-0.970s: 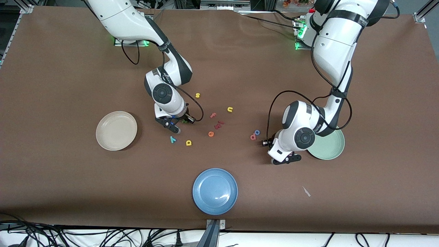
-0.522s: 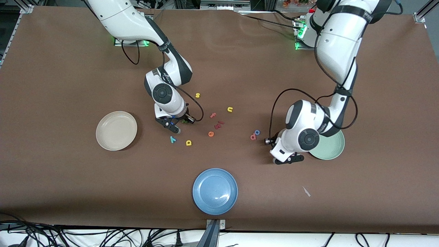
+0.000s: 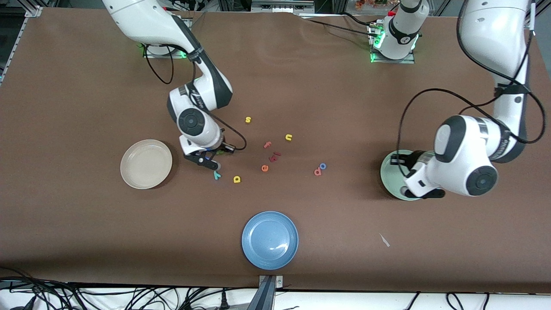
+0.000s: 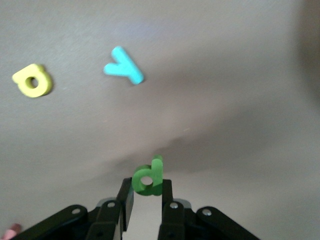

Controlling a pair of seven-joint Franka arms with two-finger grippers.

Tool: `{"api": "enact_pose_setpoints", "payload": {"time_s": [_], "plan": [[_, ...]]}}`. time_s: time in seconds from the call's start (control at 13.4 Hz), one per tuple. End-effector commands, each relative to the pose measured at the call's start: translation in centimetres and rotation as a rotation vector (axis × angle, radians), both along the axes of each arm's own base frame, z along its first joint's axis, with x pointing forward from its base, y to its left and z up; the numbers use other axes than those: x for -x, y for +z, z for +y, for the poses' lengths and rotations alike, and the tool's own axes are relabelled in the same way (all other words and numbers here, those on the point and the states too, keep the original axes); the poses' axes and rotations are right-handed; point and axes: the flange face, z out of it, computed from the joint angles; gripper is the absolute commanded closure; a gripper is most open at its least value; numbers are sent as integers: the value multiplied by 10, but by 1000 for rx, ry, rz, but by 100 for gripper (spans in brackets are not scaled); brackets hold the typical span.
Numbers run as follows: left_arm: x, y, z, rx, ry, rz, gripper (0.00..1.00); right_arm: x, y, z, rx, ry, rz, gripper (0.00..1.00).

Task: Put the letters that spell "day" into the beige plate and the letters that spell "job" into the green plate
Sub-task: 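Drop the d on the white plate while the left gripper drops j on green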

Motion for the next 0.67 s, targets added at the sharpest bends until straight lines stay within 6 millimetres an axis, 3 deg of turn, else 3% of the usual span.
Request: {"api": "enact_pose_setpoints", "payload": {"time_s": [0.0, 0.15, 0.3, 0.37, 0.45, 0.52, 0.6], "plan": [[-1, -36, 18, -20, -36, 13, 91, -7, 23, -37, 6, 137, 25, 100], [-5, -70, 22, -21, -27, 7, 89, -17, 32, -74, 9, 246, 45, 100], [-4, -81, 29, -22, -16, 18, 84, -28, 36, -118, 6, 363, 57, 100], [-4, -81, 29, -18, -14, 18, 72, -33, 36, -138, 7, 407, 61, 100], [-4, -80, 28, -11, -9, 18, 44, -38, 33, -156, 7, 452, 66, 100], [-5, -74, 29, -13, 5, 13, 6, -43, 29, -174, 5, 495, 68, 100], [-5, -65, 27, -18, 22, 13, 0, -47, 25, -190, -4, 519, 68, 100]]}}
